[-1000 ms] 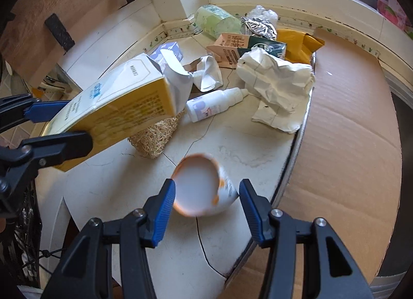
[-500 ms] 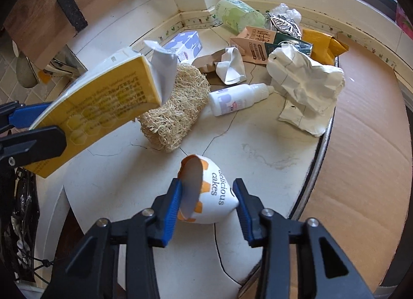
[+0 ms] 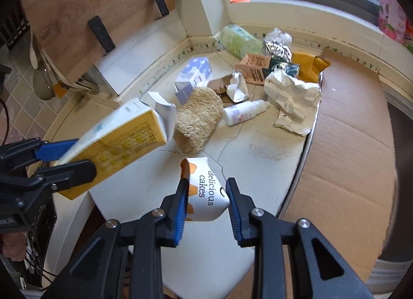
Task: Collect trash
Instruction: 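Carry the toothpaste box and cake cup down over the bin with both tools, then open both tools to drop the box and cup into the bin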
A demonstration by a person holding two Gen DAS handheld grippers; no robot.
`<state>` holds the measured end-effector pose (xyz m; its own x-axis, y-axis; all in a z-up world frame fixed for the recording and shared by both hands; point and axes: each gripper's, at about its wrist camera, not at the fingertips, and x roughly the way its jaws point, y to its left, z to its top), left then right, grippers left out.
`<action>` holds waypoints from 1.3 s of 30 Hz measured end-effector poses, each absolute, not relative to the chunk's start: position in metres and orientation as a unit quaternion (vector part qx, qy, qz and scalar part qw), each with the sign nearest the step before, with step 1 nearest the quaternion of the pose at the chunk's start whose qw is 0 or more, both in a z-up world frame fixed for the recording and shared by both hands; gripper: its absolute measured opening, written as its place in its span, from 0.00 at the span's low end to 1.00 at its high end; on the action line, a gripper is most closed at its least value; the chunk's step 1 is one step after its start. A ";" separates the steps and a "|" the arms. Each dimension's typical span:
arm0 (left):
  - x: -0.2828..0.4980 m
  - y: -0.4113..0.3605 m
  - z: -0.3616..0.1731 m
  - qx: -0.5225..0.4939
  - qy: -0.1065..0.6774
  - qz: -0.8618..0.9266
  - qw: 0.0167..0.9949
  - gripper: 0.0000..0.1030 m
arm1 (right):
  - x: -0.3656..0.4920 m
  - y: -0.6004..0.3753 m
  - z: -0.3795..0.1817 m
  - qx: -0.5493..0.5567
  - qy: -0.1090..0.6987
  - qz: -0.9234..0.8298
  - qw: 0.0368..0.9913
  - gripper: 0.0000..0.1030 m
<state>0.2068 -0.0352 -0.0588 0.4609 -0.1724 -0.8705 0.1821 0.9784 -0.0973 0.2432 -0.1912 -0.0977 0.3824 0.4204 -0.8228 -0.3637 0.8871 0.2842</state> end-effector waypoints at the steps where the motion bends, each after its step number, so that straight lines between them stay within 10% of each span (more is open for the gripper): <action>1: 0.201 -0.034 -0.056 0.005 0.506 -0.108 0.856 0.49 | 0.234 -0.191 -0.090 0.029 0.496 0.234 0.835 0.28; 18: 0.022 -0.001 -0.080 0.039 0.513 -0.195 0.835 0.49 | 0.031 -0.154 -0.086 0.076 0.505 0.173 0.842 0.28; 39: 0.025 -0.028 -0.393 0.064 0.649 -0.119 0.749 0.50 | 0.021 -0.155 -0.388 0.086 0.644 0.097 0.754 0.29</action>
<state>0.0252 -0.0279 -0.3930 0.1294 -0.0947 -0.9871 0.2612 0.9635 -0.0582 0.0206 -0.1545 -0.3880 0.1508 0.2573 -0.9545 -0.0365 0.9663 0.2547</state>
